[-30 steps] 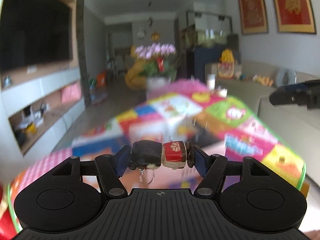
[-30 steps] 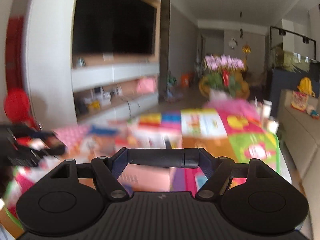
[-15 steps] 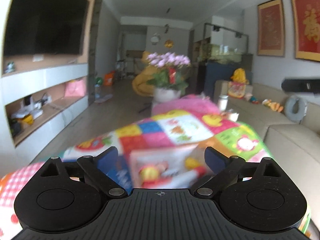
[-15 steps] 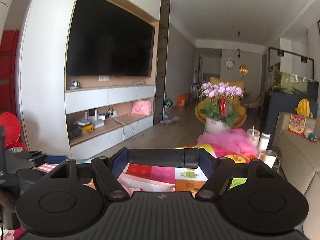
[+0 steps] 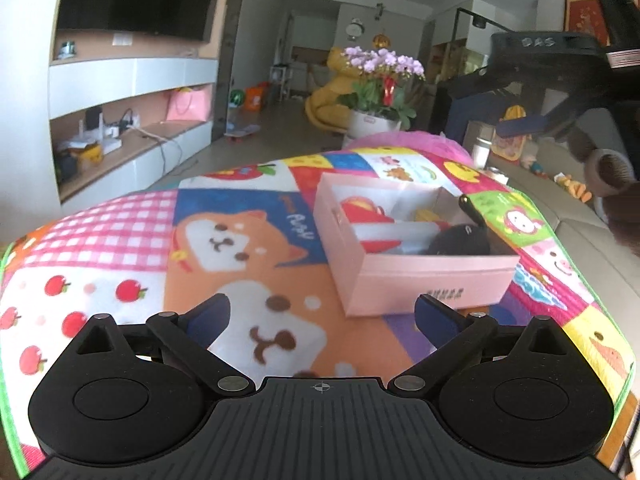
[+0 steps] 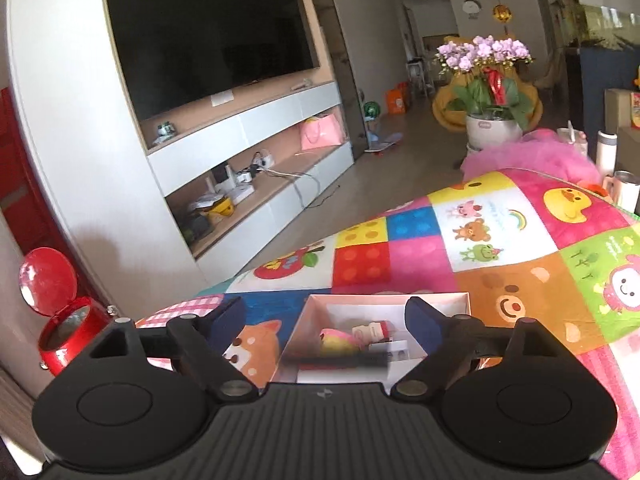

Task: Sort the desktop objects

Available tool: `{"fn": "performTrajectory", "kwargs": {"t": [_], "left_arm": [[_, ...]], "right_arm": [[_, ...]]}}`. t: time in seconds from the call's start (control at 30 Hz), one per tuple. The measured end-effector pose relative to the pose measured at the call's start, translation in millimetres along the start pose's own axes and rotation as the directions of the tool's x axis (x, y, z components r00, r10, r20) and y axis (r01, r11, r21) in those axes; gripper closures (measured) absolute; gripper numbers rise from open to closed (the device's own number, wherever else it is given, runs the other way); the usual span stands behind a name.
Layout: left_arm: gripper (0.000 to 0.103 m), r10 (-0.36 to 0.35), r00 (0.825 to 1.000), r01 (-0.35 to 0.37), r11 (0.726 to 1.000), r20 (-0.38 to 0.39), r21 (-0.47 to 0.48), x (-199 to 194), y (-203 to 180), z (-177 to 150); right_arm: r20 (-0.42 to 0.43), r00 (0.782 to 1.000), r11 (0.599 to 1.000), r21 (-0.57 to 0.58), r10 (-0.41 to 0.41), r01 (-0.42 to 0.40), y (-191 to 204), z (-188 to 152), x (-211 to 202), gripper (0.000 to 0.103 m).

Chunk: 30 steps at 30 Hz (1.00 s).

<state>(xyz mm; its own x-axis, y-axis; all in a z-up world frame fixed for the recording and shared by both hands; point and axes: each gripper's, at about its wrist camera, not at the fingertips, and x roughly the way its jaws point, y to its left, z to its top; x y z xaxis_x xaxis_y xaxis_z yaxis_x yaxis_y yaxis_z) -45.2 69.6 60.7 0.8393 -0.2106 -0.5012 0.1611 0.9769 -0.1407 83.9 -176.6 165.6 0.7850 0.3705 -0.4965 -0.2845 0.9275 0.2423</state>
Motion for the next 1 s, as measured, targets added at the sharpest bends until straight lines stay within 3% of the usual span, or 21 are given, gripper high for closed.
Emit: {"fn": "performTrajectory", "kwargs": {"t": [0.2, 0.27, 0.4, 0.47, 0.57, 0.7, 0.83, 1.0], "left_arm": [[0.001, -0.049, 0.998, 0.05, 0.998, -0.036, 0.026, -11, -15, -18], [0.0, -0.081, 0.996, 0.082, 0.996, -0.043, 0.036, -14, -23, -23], [0.0, -0.1, 0.992, 0.106, 0.992, -0.082, 0.069, -16, -43, -34], [0.0, -0.102, 0.991, 0.111, 0.989, -0.089, 0.101, -18, -53, -37], [0.0, -0.084, 0.992, 0.095, 0.987, -0.089, 0.128, -19, -61, -36], [0.0, -0.039, 0.995, 0.051, 0.989, -0.091, 0.135, -17, -64, -32], [0.0, -0.015, 0.996, 0.026, 0.991, -0.084, 0.131, -20, -61, -29], [0.0, 0.031, 0.998, -0.026, 0.996, -0.059, 0.086, -28, -44, -24]], "right_arm": [[0.002, 0.998, 0.996, -0.058, -0.067, 0.067, -10, -27, -17, 0.013], [0.012, 0.995, 0.991, -0.087, -0.097, 0.098, -16, -46, -33, 0.003], [-0.009, 0.993, 0.975, -0.186, -0.121, 0.117, -25, -97, -64, 0.002], [-0.05, 0.996, 0.976, -0.209, -0.076, 0.064, -31, -121, -79, 0.0], [-0.188, 0.976, 0.965, -0.216, 0.108, -0.148, -41, -154, -100, 0.0], [-0.242, 0.963, 0.914, -0.353, 0.118, -0.201, -31, -190, -117, 0.001], [-0.308, 0.929, 0.863, -0.39, 0.207, -0.321, -18, -212, -120, 0.009], [-0.375, 0.906, 0.865, -0.367, 0.199, -0.342, 3, -220, -86, 0.027]]}}
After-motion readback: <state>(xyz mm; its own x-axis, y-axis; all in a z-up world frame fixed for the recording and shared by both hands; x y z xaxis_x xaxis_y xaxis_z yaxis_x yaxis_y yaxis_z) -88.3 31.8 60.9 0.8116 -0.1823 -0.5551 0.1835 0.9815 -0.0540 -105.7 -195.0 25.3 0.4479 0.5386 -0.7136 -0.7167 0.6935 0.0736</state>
